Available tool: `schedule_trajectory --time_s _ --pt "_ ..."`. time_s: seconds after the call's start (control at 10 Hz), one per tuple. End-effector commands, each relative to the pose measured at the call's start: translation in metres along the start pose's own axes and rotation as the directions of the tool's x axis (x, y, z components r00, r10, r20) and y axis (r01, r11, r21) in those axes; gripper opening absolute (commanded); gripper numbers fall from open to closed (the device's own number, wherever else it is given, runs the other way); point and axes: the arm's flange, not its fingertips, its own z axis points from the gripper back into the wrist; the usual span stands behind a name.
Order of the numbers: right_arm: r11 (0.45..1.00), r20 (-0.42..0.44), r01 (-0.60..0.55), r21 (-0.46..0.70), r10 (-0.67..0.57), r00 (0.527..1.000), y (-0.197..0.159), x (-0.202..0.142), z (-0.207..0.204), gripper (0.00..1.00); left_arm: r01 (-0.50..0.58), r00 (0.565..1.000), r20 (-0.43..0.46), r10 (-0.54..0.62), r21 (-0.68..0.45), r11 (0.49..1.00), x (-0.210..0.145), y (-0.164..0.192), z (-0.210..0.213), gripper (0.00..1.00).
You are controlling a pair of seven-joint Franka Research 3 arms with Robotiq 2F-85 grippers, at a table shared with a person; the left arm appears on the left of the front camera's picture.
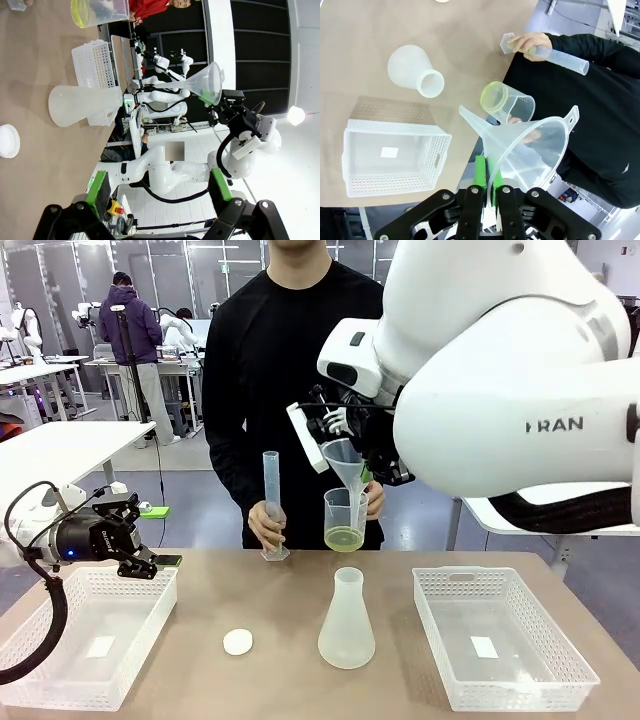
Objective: Prepare the solutions needed for the experiment.
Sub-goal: Pick up the Plastic Funnel and insert it into the Big flask.
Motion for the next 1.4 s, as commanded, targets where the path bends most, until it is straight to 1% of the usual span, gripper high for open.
schedule_trajectory --time_s 0.0,0.2,0.5,0.7,0.9,1.3 --pt "1.0 0.027 -0.007 0.007 0.006 1.0 0.011 0.005 -0.013 0.04 -0.002 1.0 -0.005 0.002 0.003 1.0 0.0 -0.003 -0.001 1.0" --pt "1.0 0.023 0.007 0.023 -0.008 1.0 0.019 0.006 -0.023 0.04 -0.002 1.0 -0.005 0.002 0.003 1.0 0.0 -0.003 -0.001 1.0" --pt "0.999 0.067 0.02 0.041 -0.022 0.998 0.029 0.007 -0.037 0.04 -0.002 1.0 -0.005 0.002 0.003 1.0 0.0 -0.003 -0.001 1.0" --pt "0.998 0.067 0.031 0.055 -0.034 0.997 0.033 0.007 -0.047 0.04 -0.002 1.0 -0.005 0.002 0.003 1.0 0.0 -0.003 -0.001 1.0" --pt "0.998 0.086 0.033 0.062 -0.038 0.996 0.036 0.007 -0.056 0.04 -0.002 1.0 -0.005 0.002 0.003 1.0 0.0 -0.003 -0.001 1.0" --pt "0.995 0.08 0.048 0.089 -0.055 0.995 0.042 0.007 -0.072 0.04 -0.002 1.0 -0.005 0.002 0.003 1.0 0.0 -0.003 -0.001 1.0"
